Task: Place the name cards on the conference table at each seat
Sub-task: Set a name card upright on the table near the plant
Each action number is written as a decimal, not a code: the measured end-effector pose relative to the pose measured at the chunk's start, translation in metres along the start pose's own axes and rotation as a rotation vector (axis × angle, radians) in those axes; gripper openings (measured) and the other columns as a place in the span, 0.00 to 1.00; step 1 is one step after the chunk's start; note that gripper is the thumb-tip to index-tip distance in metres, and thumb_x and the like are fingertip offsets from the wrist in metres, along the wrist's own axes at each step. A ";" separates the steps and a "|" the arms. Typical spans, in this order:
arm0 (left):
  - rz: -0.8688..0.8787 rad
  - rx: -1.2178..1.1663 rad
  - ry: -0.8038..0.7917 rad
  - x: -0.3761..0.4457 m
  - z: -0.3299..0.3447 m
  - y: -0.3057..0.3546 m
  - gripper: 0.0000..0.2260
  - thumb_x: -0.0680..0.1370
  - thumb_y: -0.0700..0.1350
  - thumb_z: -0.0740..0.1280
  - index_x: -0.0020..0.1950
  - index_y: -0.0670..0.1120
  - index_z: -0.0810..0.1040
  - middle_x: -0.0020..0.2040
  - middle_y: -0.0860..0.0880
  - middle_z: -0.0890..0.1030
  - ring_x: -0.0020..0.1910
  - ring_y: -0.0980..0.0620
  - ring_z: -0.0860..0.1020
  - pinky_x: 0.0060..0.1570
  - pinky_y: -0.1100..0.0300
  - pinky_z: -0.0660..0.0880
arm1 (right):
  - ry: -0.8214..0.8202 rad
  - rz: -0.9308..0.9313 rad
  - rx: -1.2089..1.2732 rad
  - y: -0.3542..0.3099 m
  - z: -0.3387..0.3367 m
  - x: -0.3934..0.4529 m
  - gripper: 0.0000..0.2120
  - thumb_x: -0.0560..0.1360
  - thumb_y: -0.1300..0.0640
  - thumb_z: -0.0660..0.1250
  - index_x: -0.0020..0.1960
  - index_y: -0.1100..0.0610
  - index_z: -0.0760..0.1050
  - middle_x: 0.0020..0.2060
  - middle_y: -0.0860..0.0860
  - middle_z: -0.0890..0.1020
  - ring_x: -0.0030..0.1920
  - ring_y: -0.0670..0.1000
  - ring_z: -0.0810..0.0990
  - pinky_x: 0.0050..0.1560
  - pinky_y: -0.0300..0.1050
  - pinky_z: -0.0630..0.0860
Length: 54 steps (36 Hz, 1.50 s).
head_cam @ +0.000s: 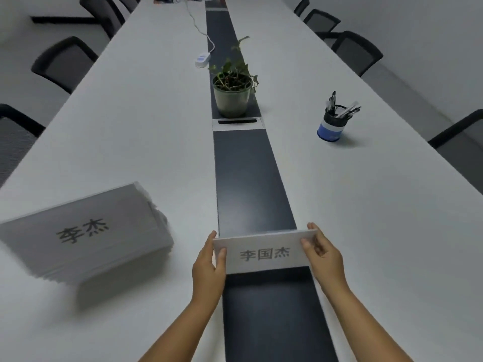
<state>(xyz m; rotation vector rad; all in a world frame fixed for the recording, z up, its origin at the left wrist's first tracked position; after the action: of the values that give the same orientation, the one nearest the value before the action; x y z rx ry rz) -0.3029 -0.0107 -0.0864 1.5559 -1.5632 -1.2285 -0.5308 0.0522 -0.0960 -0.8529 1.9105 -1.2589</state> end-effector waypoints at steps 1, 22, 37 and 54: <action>-0.011 0.001 0.015 0.001 0.001 0.000 0.20 0.78 0.42 0.58 0.70 0.45 0.61 0.68 0.47 0.69 0.59 0.58 0.65 0.62 0.66 0.62 | -0.016 0.000 -0.003 0.001 0.001 0.005 0.23 0.74 0.58 0.62 0.68 0.54 0.63 0.58 0.46 0.71 0.59 0.48 0.71 0.60 0.45 0.72; -0.181 -0.010 0.167 0.010 0.010 -0.058 0.11 0.74 0.38 0.64 0.51 0.52 0.78 0.50 0.50 0.81 0.42 0.63 0.78 0.39 0.74 0.70 | 0.013 0.000 -0.166 0.037 0.007 0.028 0.11 0.71 0.62 0.67 0.53 0.61 0.77 0.42 0.51 0.78 0.46 0.53 0.76 0.49 0.42 0.70; -0.169 0.035 0.178 0.027 0.013 -0.062 0.08 0.75 0.38 0.64 0.51 0.45 0.79 0.44 0.52 0.80 0.41 0.57 0.77 0.40 0.69 0.70 | 0.019 -0.044 -0.291 0.049 0.008 0.043 0.09 0.71 0.61 0.68 0.51 0.62 0.77 0.40 0.54 0.78 0.41 0.54 0.75 0.43 0.44 0.70; -0.160 0.184 0.174 0.029 0.016 -0.070 0.08 0.73 0.39 0.65 0.50 0.46 0.80 0.42 0.50 0.79 0.43 0.50 0.77 0.38 0.68 0.68 | 0.135 -0.122 -0.377 0.058 0.007 0.040 0.06 0.68 0.66 0.70 0.44 0.65 0.77 0.41 0.59 0.80 0.43 0.54 0.72 0.44 0.45 0.66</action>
<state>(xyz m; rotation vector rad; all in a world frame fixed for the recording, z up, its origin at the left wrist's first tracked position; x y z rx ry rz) -0.2920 -0.0270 -0.1614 1.8841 -1.4969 -1.0230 -0.5553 0.0345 -0.1600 -1.1124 2.2777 -1.0624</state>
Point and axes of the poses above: each hand's wrist, its own x-axis towards the middle knuckle, its own z-axis out of the palm, y = z × x, the point moved 7 cm from there along x, towards the middle knuckle
